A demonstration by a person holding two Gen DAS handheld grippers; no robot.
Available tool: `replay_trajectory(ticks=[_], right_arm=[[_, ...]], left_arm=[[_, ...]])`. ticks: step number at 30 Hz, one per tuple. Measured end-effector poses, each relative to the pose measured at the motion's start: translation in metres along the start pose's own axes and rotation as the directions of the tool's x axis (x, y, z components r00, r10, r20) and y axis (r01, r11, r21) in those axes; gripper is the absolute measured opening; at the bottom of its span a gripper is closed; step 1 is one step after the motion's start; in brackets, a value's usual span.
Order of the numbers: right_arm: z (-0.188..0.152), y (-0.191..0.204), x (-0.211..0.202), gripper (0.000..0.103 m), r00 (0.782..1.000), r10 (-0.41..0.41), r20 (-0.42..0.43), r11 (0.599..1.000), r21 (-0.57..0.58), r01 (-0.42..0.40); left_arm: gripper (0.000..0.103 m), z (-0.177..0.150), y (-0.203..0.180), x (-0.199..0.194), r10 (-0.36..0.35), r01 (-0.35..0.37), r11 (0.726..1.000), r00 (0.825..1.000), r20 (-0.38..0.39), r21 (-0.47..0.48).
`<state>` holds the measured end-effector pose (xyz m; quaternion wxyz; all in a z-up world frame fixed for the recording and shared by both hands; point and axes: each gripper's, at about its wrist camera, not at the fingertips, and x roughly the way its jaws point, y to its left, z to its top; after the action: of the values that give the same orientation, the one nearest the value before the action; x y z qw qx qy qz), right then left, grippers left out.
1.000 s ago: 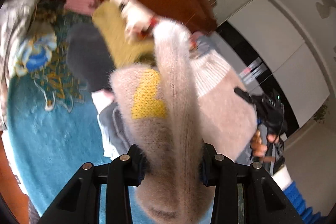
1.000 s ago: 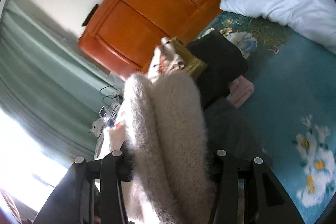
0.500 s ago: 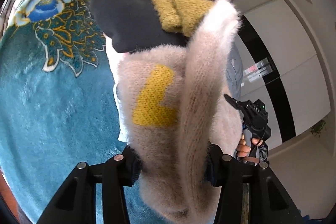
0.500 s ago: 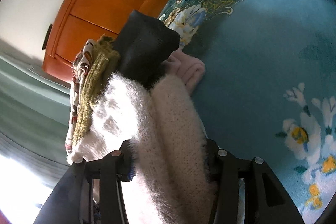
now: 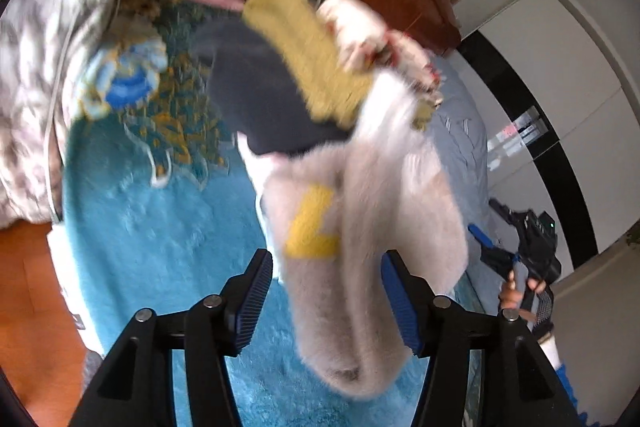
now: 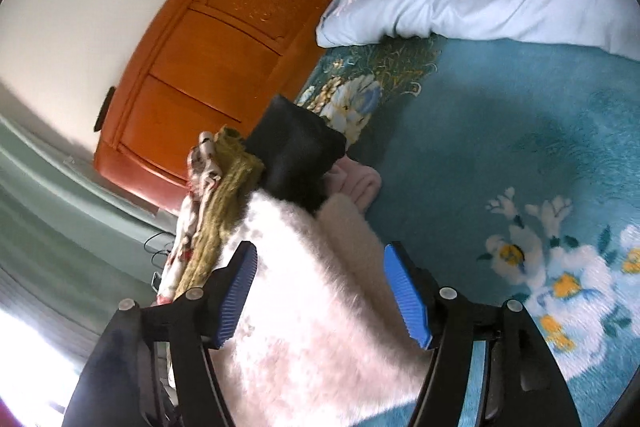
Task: Fold clothes
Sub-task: 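Carry the folded sweater with both grippers to the clothes stack, then lay the sweater on the clothes stack and open both grippers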
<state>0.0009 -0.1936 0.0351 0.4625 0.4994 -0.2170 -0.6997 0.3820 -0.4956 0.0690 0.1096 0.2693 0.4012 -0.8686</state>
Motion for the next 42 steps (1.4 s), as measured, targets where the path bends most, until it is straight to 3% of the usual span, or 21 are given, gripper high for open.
replay_trajectory(ticks=[6,9,11,15,17,24,29,34,37,42], right_arm=[[-0.021,0.035,-0.001,0.068,0.999,-0.035,-0.019,0.992,-0.121,0.033],[-0.031,0.051,0.014,0.068,0.998,-0.036,-0.052,0.984,-0.179,0.026],[-0.037,0.059,0.030,0.068,0.995,-0.062,-0.079,0.971,-0.233,0.042],[-0.049,0.076,0.062,0.068,0.985,-0.119,-0.127,0.938,-0.341,0.069],[-0.050,0.075,0.073,0.068,0.984,-0.134,-0.117,0.932,-0.352,0.085],[-0.035,0.061,0.104,0.068,0.988,-0.128,-0.080,0.948,-0.303,0.098],[-0.025,0.059,0.130,0.068,0.977,-0.183,-0.114,0.938,-0.319,0.138],[-0.026,0.064,0.154,0.068,0.951,-0.278,-0.133,0.904,-0.370,0.212],[-0.028,0.072,0.159,0.069,0.934,-0.330,-0.136,0.880,-0.403,0.252],[-0.041,0.094,0.120,0.069,0.953,-0.294,-0.078,0.872,-0.431,0.233]], left_arm=[[0.061,0.020,-0.056,0.001,-0.012,0.008,0.973,1.000,0.016,0.232],[0.061,0.027,-0.070,0.015,-0.009,0.012,0.955,1.000,-0.011,0.296],[0.061,0.028,-0.066,0.031,0.021,-0.013,0.955,0.999,-0.024,0.297],[0.061,0.031,-0.035,0.052,0.067,-0.053,0.978,0.996,-0.063,0.203],[0.061,0.029,-0.022,0.059,0.068,-0.054,0.986,0.994,-0.082,0.156],[0.061,0.023,-0.005,0.077,0.060,-0.045,0.988,0.994,-0.094,0.150],[0.061,0.022,0.008,0.083,0.033,-0.020,0.992,0.994,-0.102,0.124],[0.061,0.023,0.008,0.091,0.061,-0.044,0.990,0.991,-0.121,0.132],[0.061,0.024,0.004,0.085,0.060,-0.045,0.992,0.990,-0.126,0.119],[0.061,0.011,-0.007,0.047,0.069,-0.058,0.987,0.995,-0.066,0.152]])
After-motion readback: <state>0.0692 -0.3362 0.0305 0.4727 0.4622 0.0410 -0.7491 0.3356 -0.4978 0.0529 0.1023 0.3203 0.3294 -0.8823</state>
